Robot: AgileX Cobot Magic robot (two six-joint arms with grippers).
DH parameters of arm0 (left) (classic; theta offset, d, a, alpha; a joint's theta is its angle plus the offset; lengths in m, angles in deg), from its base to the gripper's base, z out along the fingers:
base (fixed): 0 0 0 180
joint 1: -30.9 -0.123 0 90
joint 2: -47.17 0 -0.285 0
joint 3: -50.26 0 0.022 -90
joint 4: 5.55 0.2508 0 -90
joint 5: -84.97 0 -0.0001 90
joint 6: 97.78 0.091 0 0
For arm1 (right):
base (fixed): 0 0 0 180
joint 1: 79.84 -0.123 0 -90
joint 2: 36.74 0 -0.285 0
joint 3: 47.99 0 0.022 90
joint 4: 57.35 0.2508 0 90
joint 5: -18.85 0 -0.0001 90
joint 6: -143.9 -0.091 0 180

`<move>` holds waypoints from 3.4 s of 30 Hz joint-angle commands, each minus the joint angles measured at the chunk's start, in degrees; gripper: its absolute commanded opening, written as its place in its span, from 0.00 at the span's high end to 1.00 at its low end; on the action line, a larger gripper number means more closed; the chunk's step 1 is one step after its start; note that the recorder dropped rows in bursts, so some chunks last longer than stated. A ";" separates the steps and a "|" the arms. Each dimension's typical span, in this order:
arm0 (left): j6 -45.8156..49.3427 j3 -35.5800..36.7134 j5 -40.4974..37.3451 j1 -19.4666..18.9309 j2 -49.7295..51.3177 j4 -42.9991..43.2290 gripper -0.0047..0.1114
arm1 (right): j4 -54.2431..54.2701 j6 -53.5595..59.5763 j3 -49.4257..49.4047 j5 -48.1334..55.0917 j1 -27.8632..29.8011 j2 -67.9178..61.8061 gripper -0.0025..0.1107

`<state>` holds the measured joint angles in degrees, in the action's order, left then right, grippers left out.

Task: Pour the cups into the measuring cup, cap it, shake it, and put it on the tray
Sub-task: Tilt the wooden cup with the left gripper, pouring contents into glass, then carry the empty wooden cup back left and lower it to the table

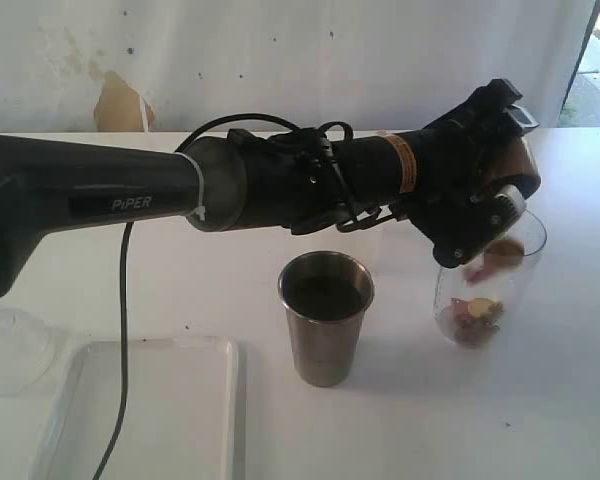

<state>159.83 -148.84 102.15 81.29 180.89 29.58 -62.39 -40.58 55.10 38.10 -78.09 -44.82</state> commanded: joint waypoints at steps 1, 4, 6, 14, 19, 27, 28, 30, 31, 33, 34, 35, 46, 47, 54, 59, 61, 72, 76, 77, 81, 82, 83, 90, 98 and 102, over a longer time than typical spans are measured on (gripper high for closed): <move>0.64 -0.46 1.24 0.04 -0.58 -1.19 0.96 | -0.36 -0.27 -0.31 0.00 -0.10 0.29 0.98; 0.64 -0.46 1.24 0.04 -0.58 -1.19 0.96 | -0.36 -0.27 -0.31 0.00 -0.10 0.29 0.98; 1.13 -0.46 1.24 0.04 -0.58 -1.19 0.96 | -0.36 -0.27 -0.31 0.00 -0.10 0.29 0.98; 5.92 -0.46 1.24 0.51 -0.58 -1.22 0.96 | -0.36 -0.27 -0.31 0.00 -0.10 0.29 0.98; 7.24 -0.46 1.13 0.65 -0.58 -1.11 0.96 | -0.36 -0.27 -0.31 0.00 -0.10 0.29 0.98; 6.28 -0.46 1.25 0.65 -0.58 -2.20 0.96 | -0.36 -0.27 -0.31 0.00 -0.10 0.29 0.98; 5.89 -0.46 1.25 0.65 -0.58 -2.80 0.96 | -0.36 -0.27 -0.31 0.00 -0.10 0.29 0.98; 5.67 -0.46 2.05 0.65 -0.58 -5.98 0.96 | -0.36 -0.27 -0.31 0.00 -0.10 0.29 0.98; 4.57 -0.46 2.96 0.65 -0.58 -8.44 0.96 | -0.36 -0.27 -0.31 0.00 -0.10 0.29 0.98; 1.33 -0.46 5.87 0.65 -0.58 -13.96 0.96 | -0.36 -0.27 -0.31 0.00 -0.10 0.29 0.98; -1.49 -0.46 7.91 0.65 -0.58 -16.83 0.96 | -0.36 -0.27 -0.31 0.00 -0.10 0.29 0.98; -4.22 -0.46 9.70 0.65 -0.58 -19.43 0.96 | -0.36 -0.27 -0.31 0.00 -0.10 0.29 0.98; -7.17 -0.46 11.70 0.65 -0.58 -24.35 0.96 | -0.36 -0.27 -0.31 0.00 -0.10 0.29 0.98; -6.71 -0.46 11.70 0.65 -0.58 -24.35 0.96 | -0.36 -0.27 -0.31 0.00 -0.10 0.29 0.98; 5.29 -0.46 10.09 1.16 -0.58 -19.81 0.96 | -0.36 -0.27 -0.31 0.00 -0.10 0.29 0.98; -3.25 -0.46 10.55 1.68 -0.58 -20.16 0.96 | -0.36 -0.27 -0.31 0.00 -0.10 0.29 0.98; -24.52 -0.46 14.82 1.68 -0.58 -22.01 0.96 | -0.36 -0.27 -0.31 0.00 -0.10 0.29 0.98; -58.28 -0.46 17.63 1.67 -1.14 -24.84 0.96 | -0.36 -0.27 -0.31 0.00 -0.10 0.29 0.98; -67.16 -0.46 9.88 1.67 -3.46 -24.84 0.96 | -0.36 -0.27 -0.31 0.00 -0.10 0.29 0.98; -69.64 -0.46 6.65 1.67 -4.50 -24.84 0.96 | -0.36 -0.27 -0.31 0.00 -0.10 0.29 0.98; -72.03 -0.46 -6.21 1.44 -9.23 -24.84 0.96 | -0.36 -0.27 -0.31 0.00 -0.10 0.29 0.98; -72.03 -0.46 -8.69 1.19 -10.21 -25.14 0.96 | -0.36 -0.27 -0.31 0.00 -0.10 0.29 0.98; -72.78 -0.46 -12.52 0.91 -11.75 -25.12 0.96 | -0.36 -0.27 -0.31 0.00 -0.10 0.29 0.98; -75.37 0.26 -27.02 -2.05 -18.08 -25.70 0.96 | -0.36 -0.27 -0.31 0.00 -0.10 0.29 0.98; -80.75 13.60 -18.22 -6.13 -25.84 -25.84 0.96 | -0.36 -0.27 -0.31 0.00 -0.10 0.29 0.98; -80.86 22.37 -12.69 -9.30 -30.20 -26.82 0.96 | -0.36 -0.27 -0.31 0.00 -0.10 0.29 0.98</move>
<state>79.77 -131.06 84.33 73.98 154.02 4.15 -62.39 -40.58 55.10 38.10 -78.09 -44.82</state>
